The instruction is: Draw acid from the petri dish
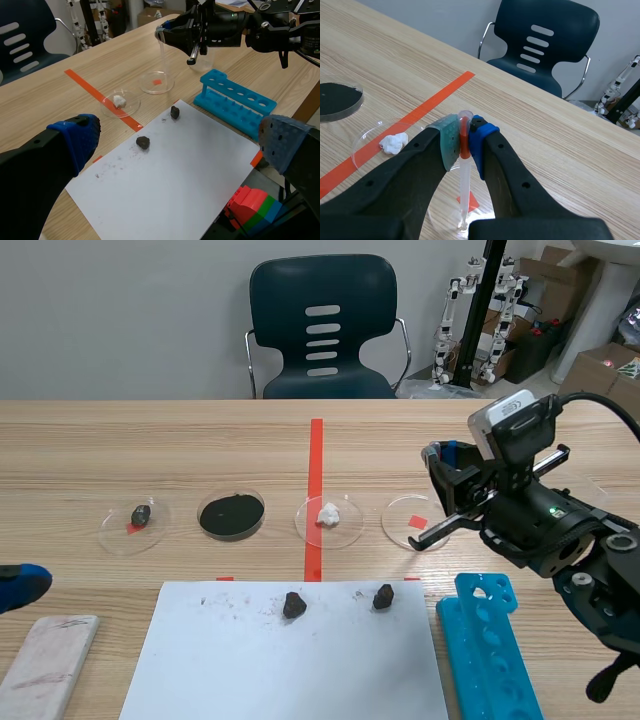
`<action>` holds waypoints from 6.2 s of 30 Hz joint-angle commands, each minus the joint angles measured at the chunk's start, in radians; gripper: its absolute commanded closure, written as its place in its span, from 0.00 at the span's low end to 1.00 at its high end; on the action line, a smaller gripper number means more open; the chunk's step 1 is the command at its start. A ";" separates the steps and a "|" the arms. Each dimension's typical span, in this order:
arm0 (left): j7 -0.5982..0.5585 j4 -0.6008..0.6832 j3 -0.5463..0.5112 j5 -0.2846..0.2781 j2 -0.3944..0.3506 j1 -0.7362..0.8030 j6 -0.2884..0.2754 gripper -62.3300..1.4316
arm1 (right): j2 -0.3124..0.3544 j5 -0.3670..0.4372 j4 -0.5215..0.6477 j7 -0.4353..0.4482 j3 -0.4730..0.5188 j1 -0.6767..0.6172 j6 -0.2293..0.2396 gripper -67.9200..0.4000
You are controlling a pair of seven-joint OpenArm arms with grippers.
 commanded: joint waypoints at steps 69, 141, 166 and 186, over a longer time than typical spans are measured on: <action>-0.017 0.006 0.004 -0.006 0.005 0.000 -0.001 0.00 | 0.000 0.022 0.006 0.019 0.002 0.011 -0.015 0.88; -0.017 0.006 0.004 -0.006 0.005 0.000 -0.001 0.00 | 0.025 0.055 0.425 -0.119 0.005 -0.196 -0.014 0.87; -0.017 0.006 0.004 -0.006 0.005 0.000 -0.001 0.00 | 0.024 0.079 0.848 -0.192 0.048 -0.534 -0.015 0.87; -0.017 0.006 0.004 -0.006 0.005 0.000 -0.001 0.00 | 0.024 0.079 0.849 -0.193 0.048 -0.539 -0.015 0.88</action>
